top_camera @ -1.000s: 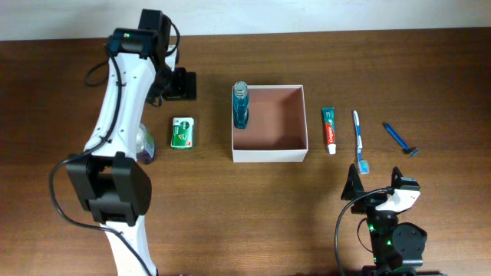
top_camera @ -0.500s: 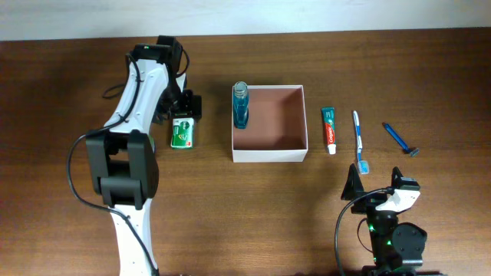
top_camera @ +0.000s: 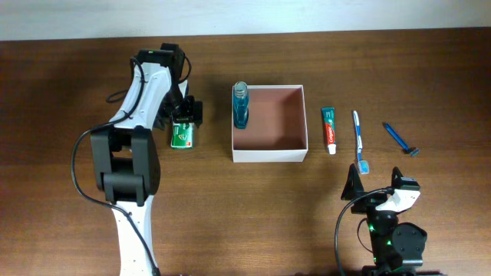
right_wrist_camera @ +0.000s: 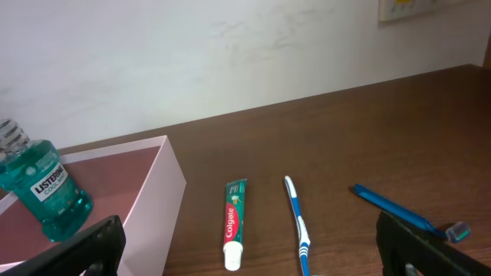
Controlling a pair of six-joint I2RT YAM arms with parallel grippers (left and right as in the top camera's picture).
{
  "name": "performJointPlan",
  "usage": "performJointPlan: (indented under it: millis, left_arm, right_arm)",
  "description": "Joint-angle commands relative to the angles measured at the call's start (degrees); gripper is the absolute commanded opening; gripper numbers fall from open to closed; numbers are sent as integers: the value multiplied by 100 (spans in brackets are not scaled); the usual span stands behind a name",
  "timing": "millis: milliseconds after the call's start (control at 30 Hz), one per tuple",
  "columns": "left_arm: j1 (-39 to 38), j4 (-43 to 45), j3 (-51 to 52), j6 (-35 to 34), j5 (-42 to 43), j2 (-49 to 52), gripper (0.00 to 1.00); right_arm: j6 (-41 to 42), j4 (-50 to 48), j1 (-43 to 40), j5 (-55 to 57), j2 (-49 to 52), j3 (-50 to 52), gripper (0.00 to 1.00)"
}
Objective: Pack container
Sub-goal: 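Lower and close the left gripper on the Dettol soap bar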
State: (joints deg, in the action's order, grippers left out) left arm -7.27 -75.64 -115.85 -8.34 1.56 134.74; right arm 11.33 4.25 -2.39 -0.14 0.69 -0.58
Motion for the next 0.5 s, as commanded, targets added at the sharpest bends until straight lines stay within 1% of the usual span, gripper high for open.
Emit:
performJointPlan:
  millis: [0,167,467]
  left_arm:
    - [-24,162,315,4,76,133,96]
    - [-24,420,627,4,129,133,96]
    - [-24,560,643,4,127,133,95]
  right_arm:
    - [-59,28,-35,-52,-48,26,99]
    - [-59,28,-37,-55,-48,26,99]
    - [-59,28,-37,-52,-48,26,99]
